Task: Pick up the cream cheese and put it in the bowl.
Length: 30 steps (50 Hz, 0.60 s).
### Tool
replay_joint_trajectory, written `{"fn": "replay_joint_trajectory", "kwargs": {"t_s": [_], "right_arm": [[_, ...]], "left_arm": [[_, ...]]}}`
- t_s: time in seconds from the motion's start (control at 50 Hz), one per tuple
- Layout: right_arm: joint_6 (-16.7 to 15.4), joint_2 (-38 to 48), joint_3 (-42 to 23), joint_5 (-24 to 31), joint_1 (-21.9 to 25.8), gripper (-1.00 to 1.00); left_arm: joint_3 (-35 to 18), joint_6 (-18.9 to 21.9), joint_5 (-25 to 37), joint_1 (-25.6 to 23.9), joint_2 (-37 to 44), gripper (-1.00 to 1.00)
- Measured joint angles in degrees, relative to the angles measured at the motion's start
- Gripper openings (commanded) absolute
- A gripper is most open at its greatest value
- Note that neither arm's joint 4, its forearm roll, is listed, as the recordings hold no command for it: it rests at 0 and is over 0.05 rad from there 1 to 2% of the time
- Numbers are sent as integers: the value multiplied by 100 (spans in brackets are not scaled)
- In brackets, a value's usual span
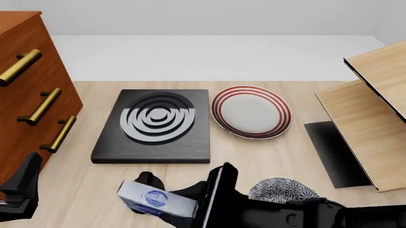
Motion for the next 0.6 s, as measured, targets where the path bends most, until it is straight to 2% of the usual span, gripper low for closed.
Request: {"fn": "replay_joint_trajectory", "kwargs": {"t_s": [0.24, 0.6], "right_arm": [[-127, -1518, 629, 917, -608, -100], [-336, -3766, 1161, 2809, -1531, -100]], "left_arm": [[0, 0, 0, 0, 0, 100], [0, 0, 0, 0, 0, 100]]}}
